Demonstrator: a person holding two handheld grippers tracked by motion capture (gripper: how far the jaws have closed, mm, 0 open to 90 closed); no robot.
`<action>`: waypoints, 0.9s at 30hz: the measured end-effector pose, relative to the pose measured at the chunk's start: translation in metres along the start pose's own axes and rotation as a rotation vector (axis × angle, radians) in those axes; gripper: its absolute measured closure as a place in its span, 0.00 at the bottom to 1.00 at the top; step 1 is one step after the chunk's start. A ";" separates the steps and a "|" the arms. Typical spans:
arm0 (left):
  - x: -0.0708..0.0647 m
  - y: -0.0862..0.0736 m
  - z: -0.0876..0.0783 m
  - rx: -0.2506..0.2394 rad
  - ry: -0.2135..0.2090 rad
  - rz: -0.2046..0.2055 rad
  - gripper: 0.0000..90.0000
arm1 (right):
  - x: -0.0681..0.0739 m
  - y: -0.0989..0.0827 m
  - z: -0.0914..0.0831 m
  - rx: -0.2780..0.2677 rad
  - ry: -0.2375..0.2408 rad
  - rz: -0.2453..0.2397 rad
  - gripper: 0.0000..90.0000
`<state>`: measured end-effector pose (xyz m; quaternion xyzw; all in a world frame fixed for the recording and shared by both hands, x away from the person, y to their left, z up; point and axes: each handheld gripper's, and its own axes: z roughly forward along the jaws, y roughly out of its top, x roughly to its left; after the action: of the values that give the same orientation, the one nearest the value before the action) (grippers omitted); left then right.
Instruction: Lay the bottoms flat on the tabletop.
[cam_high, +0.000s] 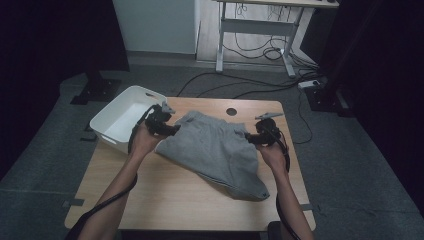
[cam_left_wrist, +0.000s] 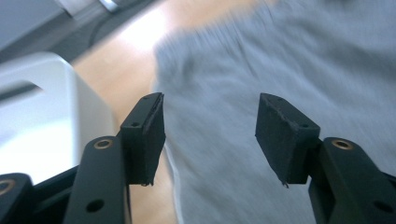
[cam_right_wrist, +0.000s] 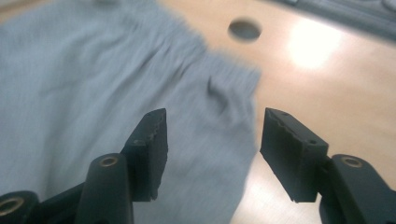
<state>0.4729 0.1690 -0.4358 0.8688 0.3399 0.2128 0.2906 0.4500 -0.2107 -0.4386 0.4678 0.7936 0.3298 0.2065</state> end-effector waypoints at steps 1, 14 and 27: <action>-0.002 -0.007 0.003 0.017 -0.007 0.000 0.45 | 0.001 -0.007 0.002 0.013 0.017 0.001 0.46; 0.005 -0.076 0.027 0.085 -0.063 -0.110 0.40 | 0.060 -0.052 0.009 0.087 0.262 -0.096 0.65; 0.016 -0.102 0.045 0.085 -0.081 -0.207 0.31 | 0.144 -0.050 0.060 0.126 0.385 -0.247 0.56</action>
<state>0.4609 0.2254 -0.5326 0.8486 0.4243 0.1316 0.2874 0.3890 -0.0816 -0.5194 0.3075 0.8886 0.3349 0.0607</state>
